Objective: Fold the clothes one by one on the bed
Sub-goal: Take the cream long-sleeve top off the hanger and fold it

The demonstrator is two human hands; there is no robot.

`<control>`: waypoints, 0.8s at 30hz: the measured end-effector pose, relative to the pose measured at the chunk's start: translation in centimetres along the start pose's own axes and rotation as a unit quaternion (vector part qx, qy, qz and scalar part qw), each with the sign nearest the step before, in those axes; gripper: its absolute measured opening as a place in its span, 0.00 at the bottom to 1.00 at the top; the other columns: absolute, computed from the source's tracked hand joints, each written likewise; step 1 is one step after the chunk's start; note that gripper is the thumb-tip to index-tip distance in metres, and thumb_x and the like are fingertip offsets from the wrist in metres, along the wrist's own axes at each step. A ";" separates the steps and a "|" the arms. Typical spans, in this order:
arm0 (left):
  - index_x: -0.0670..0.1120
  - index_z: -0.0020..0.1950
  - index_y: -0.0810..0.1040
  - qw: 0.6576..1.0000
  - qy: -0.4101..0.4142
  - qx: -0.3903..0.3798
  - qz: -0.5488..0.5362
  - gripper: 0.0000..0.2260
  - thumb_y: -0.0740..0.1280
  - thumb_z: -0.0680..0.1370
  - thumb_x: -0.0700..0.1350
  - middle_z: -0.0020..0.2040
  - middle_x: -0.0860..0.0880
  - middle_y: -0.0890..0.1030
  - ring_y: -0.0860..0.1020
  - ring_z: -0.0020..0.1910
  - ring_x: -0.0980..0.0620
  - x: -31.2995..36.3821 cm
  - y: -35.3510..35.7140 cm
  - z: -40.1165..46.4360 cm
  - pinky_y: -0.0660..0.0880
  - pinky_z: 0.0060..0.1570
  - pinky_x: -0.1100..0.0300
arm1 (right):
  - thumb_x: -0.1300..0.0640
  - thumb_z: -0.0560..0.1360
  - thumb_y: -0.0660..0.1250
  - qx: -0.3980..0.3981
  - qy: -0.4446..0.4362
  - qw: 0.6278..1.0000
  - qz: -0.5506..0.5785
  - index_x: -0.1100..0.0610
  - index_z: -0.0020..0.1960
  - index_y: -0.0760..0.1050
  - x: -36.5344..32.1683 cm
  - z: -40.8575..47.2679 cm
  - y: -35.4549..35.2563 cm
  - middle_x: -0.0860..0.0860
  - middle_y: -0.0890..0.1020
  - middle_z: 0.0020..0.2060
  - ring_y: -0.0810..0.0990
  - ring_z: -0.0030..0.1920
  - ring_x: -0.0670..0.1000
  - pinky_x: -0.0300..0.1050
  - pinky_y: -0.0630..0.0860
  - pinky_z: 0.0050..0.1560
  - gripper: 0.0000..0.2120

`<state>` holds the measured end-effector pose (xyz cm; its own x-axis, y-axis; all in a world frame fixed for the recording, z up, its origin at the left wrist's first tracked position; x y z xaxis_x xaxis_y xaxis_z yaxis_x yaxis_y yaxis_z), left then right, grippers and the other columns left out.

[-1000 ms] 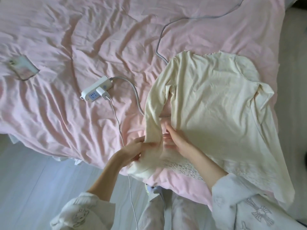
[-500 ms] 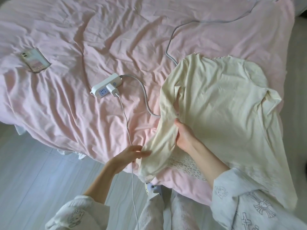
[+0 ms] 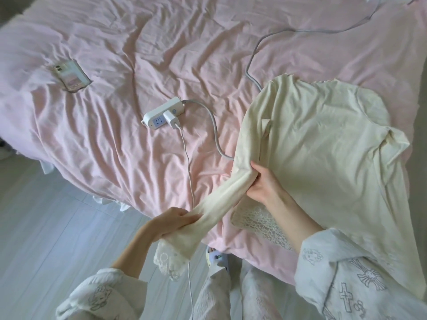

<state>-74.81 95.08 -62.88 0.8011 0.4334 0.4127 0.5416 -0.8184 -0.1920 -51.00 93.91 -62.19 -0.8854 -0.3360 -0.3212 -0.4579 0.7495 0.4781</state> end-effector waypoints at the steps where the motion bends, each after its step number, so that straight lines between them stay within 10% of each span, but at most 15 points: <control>1: 0.46 0.38 0.76 1.000 -0.014 -0.020 0.004 0.15 0.68 0.74 0.57 0.29 0.52 0.72 0.69 0.25 0.57 -0.2 -0.5 -0.3 0.64 0.26 0.66 | 0.57 0.80 0.58 -0.005 0.002 1.000 -0.015 0.60 0.62 0.71 0.1 0.2 0.5 0.59 0.78 0.48 0.77 0.49 0.58 0.58 0.73 0.57 0.14; 10: 0.41 0.54 0.79 0.994 0.001 0.036 -0.108 0.23 0.73 0.65 0.53 0.48 0.41 0.83 0.82 0.46 0.45 0.4 -6.6 -4.7 0.78 0.49 0.52 | 0.63 0.76 0.63 0.133 -0.048 0.948 -0.283 0.55 0.60 0.72 0.6 -1.2 2.6 0.51 0.74 0.42 0.72 0.37 0.47 0.41 0.73 0.38 0.13; 18: 0.42 0.52 0.78 0.967 0.128 0.026 -0.217 0.16 0.71 0.65 0.40 0.44 0.41 0.81 0.80 0.39 0.48 4.3 -10.1 -10.4 0.78 0.37 0.57 | 0.55 0.80 0.59 -0.099 0.030 0.918 -0.384 0.56 0.47 0.74 4.5 -5.1 10.4 0.51 0.77 0.41 0.76 0.39 0.48 0.41 0.73 0.41 0.08; 24: 0.39 0.54 0.78 0.931 0.229 0.088 -0.269 0.11 0.68 0.72 0.32 0.40 0.44 0.84 0.82 0.37 0.51 8.0 -11.9 -12.6 0.80 0.37 0.62 | 0.41 0.80 0.51 -0.161 0.040 0.915 -0.368 0.54 0.65 0.72 5.9 -5.4 13.8 0.44 0.76 0.60 0.71 0.63 0.46 0.51 0.67 0.64 0.23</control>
<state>-78.01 103.55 -46.07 0.2307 0.5234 0.8203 0.8986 -0.4379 0.0266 -62.99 99.21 -53.02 -0.3242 -0.7331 -0.5980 -0.9210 0.1000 0.3766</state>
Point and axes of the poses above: each hand's wrist, its own z-axis towards the middle knuckle, its own y-axis out of the palm, x = y × z, the point moved 2 cm from there along z, towards the middle knuckle
